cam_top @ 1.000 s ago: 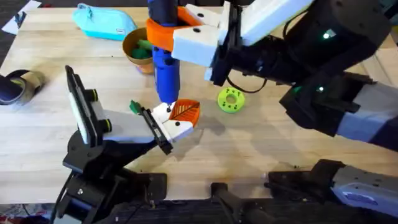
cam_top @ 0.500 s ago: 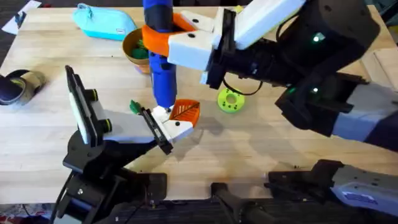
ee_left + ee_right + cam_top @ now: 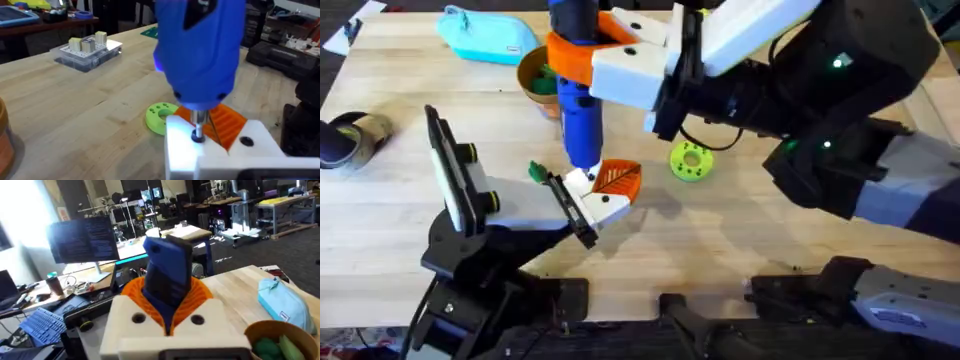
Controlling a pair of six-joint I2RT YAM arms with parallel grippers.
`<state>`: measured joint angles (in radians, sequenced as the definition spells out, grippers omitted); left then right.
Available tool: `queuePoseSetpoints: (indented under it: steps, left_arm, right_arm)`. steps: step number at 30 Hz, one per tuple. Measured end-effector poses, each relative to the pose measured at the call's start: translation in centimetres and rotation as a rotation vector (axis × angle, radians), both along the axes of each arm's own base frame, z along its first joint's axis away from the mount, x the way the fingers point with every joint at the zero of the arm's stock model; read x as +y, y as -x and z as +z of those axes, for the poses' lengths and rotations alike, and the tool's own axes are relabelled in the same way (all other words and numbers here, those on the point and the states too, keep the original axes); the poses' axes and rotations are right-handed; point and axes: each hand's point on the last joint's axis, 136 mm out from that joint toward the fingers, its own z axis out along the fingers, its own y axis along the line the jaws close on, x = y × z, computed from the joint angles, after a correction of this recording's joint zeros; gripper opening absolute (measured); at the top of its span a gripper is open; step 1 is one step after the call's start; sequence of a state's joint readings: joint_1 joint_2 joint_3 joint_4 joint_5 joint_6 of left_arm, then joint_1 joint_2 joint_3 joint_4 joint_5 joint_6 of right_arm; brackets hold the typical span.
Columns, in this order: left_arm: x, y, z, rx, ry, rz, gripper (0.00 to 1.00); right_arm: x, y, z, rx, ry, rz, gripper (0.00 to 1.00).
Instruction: Pick up the gripper from the table and insert it into the empty holder that is missing its gripper. Then pick up a screw, insert it into the mounting hole, and use the screwdriver to tighten it. Finally, clean up the table by picking up the vegetable and placing it into the bucket.
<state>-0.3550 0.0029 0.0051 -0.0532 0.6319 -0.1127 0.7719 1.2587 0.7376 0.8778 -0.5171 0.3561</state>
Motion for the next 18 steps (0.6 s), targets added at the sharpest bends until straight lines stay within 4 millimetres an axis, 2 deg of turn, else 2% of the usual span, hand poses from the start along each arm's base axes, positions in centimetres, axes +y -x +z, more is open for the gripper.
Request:
queuePoseSetpoints:
  steps: [12, 18]
  left_arm:
    - [0.0, 0.0, 0.0, 0.0, 0.0, 0.0, 0.017]
    - [0.0, 0.0, 0.0, 0.0, 0.0, 0.0, 0.017]
  right_arm:
    - [-0.17, -0.24, -0.03, -0.017, 0.005, -0.01, 0.024]
    - [-0.02, 0.6, 0.03, -0.069, 0.016, 0.03, 0.024]
